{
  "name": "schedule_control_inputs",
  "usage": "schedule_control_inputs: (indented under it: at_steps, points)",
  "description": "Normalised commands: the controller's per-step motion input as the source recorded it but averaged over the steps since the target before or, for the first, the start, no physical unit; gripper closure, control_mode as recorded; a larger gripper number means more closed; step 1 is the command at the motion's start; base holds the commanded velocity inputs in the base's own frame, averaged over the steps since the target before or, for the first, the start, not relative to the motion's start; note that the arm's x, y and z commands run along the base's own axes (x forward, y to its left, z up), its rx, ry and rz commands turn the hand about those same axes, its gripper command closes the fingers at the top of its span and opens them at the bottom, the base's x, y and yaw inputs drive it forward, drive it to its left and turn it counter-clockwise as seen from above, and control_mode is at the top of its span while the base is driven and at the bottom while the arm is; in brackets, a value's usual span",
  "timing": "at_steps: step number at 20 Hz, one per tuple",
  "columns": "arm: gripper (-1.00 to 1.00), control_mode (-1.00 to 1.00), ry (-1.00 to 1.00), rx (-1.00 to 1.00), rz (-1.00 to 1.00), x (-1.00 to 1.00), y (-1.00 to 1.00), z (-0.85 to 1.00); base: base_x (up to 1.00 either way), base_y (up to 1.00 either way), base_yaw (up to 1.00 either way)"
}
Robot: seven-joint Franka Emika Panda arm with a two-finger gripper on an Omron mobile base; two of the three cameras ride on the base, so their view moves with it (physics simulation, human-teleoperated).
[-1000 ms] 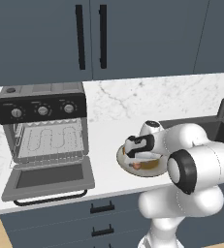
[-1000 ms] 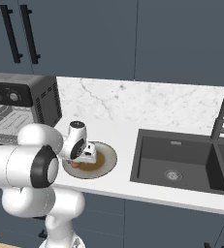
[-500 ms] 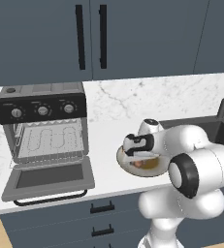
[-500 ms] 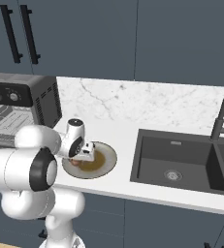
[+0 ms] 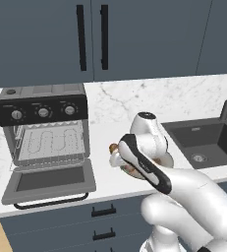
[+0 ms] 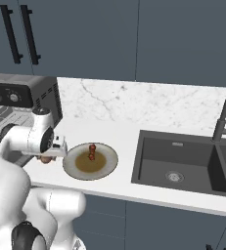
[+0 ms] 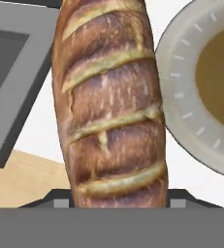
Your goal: Pick up the kebab skewer and baguette bread, and place them inside the toaster oven. Close the toaster oven door and start by setting the timer.
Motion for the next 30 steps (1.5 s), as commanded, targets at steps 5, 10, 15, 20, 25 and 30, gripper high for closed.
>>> schedule_control_inputs:
  at_steps: [5,10,15,20,25,30]
  points:
    - [1.00,-1.00,0.01,0.00,0.01,-0.46,1.00,0.82,0.00,0.00,0.00]
    - [1.00,-1.00,0.01,0.04,0.00,0.10,1.00,0.68,0.00,0.00,0.00]
    - [1.00,-1.00,0.00,0.00,-0.05,0.35,1.00,0.24,0.00,0.00,0.00]
    - [1.00,-1.00,0.00,0.00,-0.08,0.37,1.00,0.35,0.00,0.00,0.00]
    - [1.00,-1.00,0.02,0.02,-0.08,0.10,1.00,0.09,0.00,0.00,0.00]
    - [1.00,-1.00,0.01,0.00,-0.02,0.09,0.79,-0.26,0.00,0.00,0.00]
